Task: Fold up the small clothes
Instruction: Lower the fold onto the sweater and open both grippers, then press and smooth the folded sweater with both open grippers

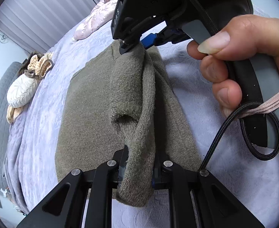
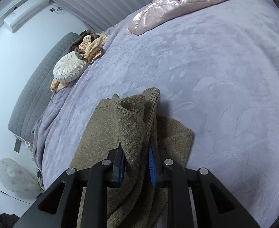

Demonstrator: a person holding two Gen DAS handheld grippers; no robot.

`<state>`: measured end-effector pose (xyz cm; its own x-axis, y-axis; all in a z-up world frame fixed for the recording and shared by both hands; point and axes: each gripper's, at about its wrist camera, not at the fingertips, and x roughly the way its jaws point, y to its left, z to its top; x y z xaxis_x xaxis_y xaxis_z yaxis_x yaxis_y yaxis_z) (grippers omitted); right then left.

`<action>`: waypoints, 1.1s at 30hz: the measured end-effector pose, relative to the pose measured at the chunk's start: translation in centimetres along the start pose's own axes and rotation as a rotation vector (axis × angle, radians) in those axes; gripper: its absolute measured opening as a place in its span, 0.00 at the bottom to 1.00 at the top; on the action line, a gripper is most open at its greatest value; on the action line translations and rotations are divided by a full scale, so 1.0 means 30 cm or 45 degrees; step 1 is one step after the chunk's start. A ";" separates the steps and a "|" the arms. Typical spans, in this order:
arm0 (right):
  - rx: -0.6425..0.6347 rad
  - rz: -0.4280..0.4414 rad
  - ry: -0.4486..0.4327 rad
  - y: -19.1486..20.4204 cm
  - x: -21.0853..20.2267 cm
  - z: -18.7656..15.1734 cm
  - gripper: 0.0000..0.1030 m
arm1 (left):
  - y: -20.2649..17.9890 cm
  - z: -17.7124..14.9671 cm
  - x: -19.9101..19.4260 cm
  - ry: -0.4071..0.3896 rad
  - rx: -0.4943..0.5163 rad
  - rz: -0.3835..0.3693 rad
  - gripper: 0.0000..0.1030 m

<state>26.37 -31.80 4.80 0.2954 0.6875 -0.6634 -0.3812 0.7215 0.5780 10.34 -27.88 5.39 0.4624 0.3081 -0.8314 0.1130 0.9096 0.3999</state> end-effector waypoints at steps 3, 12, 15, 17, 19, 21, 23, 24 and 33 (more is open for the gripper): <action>0.083 0.056 0.004 -0.060 0.007 -0.012 0.22 | -0.038 0.000 0.005 -0.014 0.047 0.049 0.16; 0.226 0.128 0.024 -0.148 0.011 -0.035 0.42 | -0.054 -0.016 -0.012 -0.028 0.116 0.070 0.31; 0.198 0.069 -0.002 -0.117 -0.062 -0.043 0.61 | 0.023 -0.042 -0.067 -0.049 0.051 -0.102 0.73; 0.163 0.047 -0.050 -0.094 -0.139 -0.058 0.66 | 0.092 -0.078 -0.117 -0.102 -0.010 -0.253 0.82; 0.146 0.072 -0.096 -0.067 -0.222 -0.092 0.67 | 0.164 -0.118 -0.161 -0.135 -0.056 -0.444 0.82; 0.140 0.077 -0.121 -0.044 -0.282 -0.135 0.69 | 0.244 -0.150 -0.184 -0.179 -0.112 -0.552 0.81; 0.136 0.071 -0.108 -0.013 -0.306 -0.186 0.69 | 0.310 -0.166 -0.180 -0.202 -0.189 -0.583 0.82; 0.138 0.071 -0.103 0.002 -0.308 -0.212 0.69 | 0.361 -0.168 -0.165 -0.205 -0.250 -0.598 0.81; 0.033 0.115 -0.125 0.225 -0.261 -0.289 0.69 | 0.558 -0.136 -0.016 -0.172 -0.582 -0.738 0.81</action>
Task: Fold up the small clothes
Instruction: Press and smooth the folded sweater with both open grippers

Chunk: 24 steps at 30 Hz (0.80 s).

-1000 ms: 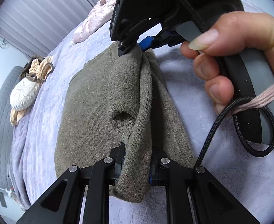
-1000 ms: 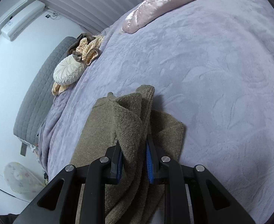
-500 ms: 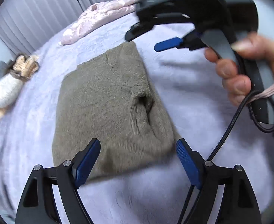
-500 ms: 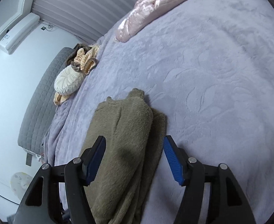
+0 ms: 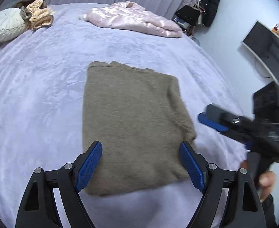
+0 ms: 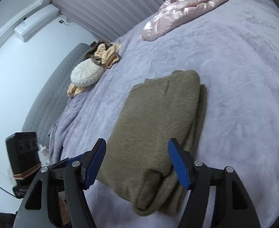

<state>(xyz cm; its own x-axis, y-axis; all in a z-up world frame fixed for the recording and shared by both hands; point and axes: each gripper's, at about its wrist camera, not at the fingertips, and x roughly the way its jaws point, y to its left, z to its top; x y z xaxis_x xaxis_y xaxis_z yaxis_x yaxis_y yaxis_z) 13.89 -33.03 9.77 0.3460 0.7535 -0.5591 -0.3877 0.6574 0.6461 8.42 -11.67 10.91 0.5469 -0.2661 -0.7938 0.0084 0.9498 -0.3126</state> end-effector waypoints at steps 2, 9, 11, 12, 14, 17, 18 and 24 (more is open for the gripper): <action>0.017 0.087 -0.021 0.026 0.002 0.006 0.69 | 0.008 -0.005 0.048 0.044 0.001 0.044 0.81; 0.181 -0.100 0.114 -0.119 0.141 -0.032 0.69 | 0.112 -0.047 0.160 0.158 0.011 0.168 0.82; 0.277 -0.025 0.087 -0.190 0.124 -0.051 0.67 | 0.166 -0.062 0.173 0.197 -0.093 0.083 0.82; 0.296 0.001 0.078 -0.201 0.114 -0.055 0.67 | 0.180 -0.060 0.163 0.196 -0.126 0.055 0.82; 0.267 -0.015 0.076 -0.185 0.092 -0.049 0.68 | 0.170 -0.041 0.135 0.175 -0.122 0.067 0.82; 0.195 -0.048 0.040 -0.140 0.052 0.003 0.69 | 0.127 0.034 0.096 0.105 -0.064 0.096 0.82; 0.176 -0.036 0.021 -0.130 0.043 0.033 0.69 | 0.118 0.076 0.104 0.096 -0.060 0.101 0.82; 0.238 0.112 0.150 -0.169 0.178 0.173 0.73 | 0.047 0.238 0.274 0.224 -0.061 0.110 0.82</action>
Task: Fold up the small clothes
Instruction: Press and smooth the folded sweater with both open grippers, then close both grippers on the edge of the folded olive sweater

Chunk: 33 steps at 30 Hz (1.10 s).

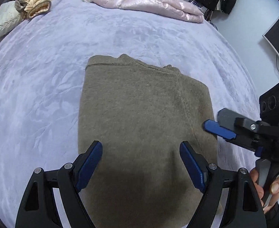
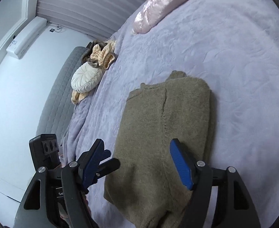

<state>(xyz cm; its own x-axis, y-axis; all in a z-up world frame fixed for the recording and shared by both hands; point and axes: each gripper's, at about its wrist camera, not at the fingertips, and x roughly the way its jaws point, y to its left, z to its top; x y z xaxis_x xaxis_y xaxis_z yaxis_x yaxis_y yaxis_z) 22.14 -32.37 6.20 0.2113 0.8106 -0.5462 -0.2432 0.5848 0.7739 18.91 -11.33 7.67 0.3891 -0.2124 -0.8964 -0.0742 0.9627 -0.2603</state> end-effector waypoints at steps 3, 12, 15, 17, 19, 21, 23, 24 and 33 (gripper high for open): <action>0.080 -0.074 0.037 -0.085 0.074 0.047 0.73 | -0.027 0.060 0.059 0.009 0.025 0.063 0.82; 0.097 -0.224 -0.091 -0.124 0.076 0.219 0.73 | -0.004 0.198 0.181 0.075 0.006 0.143 0.82; -0.099 -0.368 -0.055 -0.014 0.070 0.185 0.73 | 0.019 0.168 0.116 0.061 0.030 0.103 0.82; -0.244 -0.430 -0.005 0.063 0.059 0.112 0.73 | 0.046 0.118 0.063 0.030 0.053 0.108 0.82; -0.390 -0.436 0.014 0.133 0.025 0.012 0.73 | 0.075 0.066 0.017 0.009 0.065 0.091 0.82; -0.515 -0.398 0.026 0.197 -0.010 -0.074 0.73 | 0.101 0.015 -0.017 -0.002 0.055 0.063 0.82; -0.613 -0.338 0.059 0.254 -0.026 -0.154 0.73 | 0.105 -0.031 -0.032 0.004 0.063 0.053 0.82; -0.643 -0.318 0.089 0.273 -0.020 -0.191 0.73 | 0.101 -0.058 -0.041 -0.007 0.081 0.069 0.82; -0.639 -0.511 0.240 0.124 -0.005 -0.441 0.73 | 0.232 -0.257 -0.062 -0.021 0.023 -0.037 0.86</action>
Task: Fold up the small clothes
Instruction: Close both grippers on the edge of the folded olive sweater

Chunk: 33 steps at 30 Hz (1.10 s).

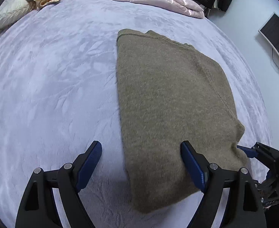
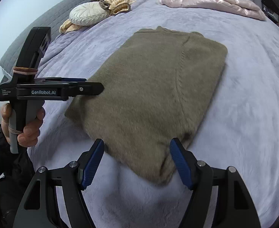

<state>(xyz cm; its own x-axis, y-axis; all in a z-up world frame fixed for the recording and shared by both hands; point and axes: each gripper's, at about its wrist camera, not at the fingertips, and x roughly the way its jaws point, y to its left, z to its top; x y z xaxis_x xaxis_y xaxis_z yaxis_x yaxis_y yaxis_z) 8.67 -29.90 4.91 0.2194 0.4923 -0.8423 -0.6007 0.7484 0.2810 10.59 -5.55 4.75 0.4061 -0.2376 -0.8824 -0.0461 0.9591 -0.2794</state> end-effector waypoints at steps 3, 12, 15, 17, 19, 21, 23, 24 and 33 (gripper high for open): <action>0.072 -0.062 0.022 -0.015 -0.019 -0.060 0.73 | 0.027 -0.030 -0.038 -0.003 -0.020 -0.009 0.87; 0.237 -0.159 -0.184 -0.081 -0.232 -0.048 0.82 | 0.065 0.033 -0.122 -0.017 0.026 0.052 0.87; 0.345 -0.132 -0.162 -0.154 -0.196 0.037 0.82 | 0.044 0.124 -0.060 0.042 -0.043 -0.056 0.87; 0.417 -0.115 -0.134 -0.204 -0.141 0.096 0.82 | 0.033 0.178 -0.002 0.092 -0.123 -0.108 0.87; 0.475 -0.084 -0.100 -0.247 -0.085 0.143 0.82 | 0.020 0.211 0.052 0.142 -0.170 -0.170 0.87; 0.523 -0.047 -0.079 -0.273 -0.033 0.179 0.82 | 0.012 0.236 0.112 0.200 -0.203 -0.238 0.87; 0.570 -0.019 -0.071 -0.299 0.011 0.211 0.82 | 0.008 0.248 0.163 0.240 -0.219 -0.240 0.87; 0.594 0.011 -0.067 -0.317 0.030 0.222 0.82 | 0.014 0.251 0.194 0.266 -0.230 -0.267 0.87; 0.561 0.193 0.013 -0.319 0.221 0.296 0.83 | -0.090 0.251 0.264 0.250 -0.035 -0.234 0.99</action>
<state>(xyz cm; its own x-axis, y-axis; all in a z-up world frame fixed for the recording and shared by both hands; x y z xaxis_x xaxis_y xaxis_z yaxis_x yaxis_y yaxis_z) 22.71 -29.86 0.74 0.1457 0.6081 -0.7804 -0.2408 0.7869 0.5682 20.80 -8.85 1.36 0.2252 -0.4353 -0.8717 -0.0135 0.8932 -0.4496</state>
